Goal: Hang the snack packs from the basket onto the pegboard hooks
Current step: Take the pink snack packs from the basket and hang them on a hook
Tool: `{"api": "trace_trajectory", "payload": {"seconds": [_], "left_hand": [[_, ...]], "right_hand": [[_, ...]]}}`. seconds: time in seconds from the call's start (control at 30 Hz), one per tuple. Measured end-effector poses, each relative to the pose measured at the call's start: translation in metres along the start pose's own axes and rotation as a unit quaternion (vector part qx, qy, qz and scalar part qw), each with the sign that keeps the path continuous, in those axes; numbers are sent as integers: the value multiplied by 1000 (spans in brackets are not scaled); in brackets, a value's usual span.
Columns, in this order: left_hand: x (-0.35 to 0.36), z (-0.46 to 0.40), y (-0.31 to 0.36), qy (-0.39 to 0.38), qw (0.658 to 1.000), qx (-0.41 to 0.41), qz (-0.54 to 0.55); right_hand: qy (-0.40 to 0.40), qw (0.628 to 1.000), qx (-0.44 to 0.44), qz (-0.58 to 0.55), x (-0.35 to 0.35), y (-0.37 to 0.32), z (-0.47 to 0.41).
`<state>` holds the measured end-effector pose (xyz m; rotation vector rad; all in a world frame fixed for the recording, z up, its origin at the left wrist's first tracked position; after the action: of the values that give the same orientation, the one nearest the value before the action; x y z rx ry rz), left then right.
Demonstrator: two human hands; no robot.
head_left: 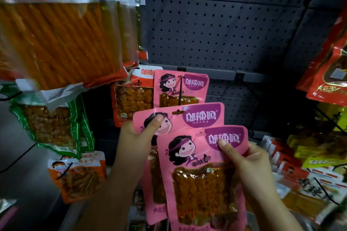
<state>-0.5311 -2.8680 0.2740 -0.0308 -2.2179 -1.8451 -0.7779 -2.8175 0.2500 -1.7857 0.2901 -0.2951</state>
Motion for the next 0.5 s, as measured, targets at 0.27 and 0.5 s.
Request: {"api": "trace_trajectory", "payload": {"seconds": [0.27, 0.5], "left_hand": [[3, -9, -11, -21, 1000, 14, -2], [-1, -31, -21, -54, 998, 30, 3]], "right_hand": [[2, 1000, 1, 25, -1, 11, -5], [26, 999, 25, 17, 1, 21, -20]]}}
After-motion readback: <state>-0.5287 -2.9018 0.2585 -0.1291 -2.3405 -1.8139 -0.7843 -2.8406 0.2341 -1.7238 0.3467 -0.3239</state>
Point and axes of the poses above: each hand's wrist, its own z-axis away from the middle knuckle, its own x-axis out of the palm, y = z × x, the point moved 8 cm from there along -z, towards the middle knuckle, and after that the axes turned 2 degrees about z, right-handed, at the moved point
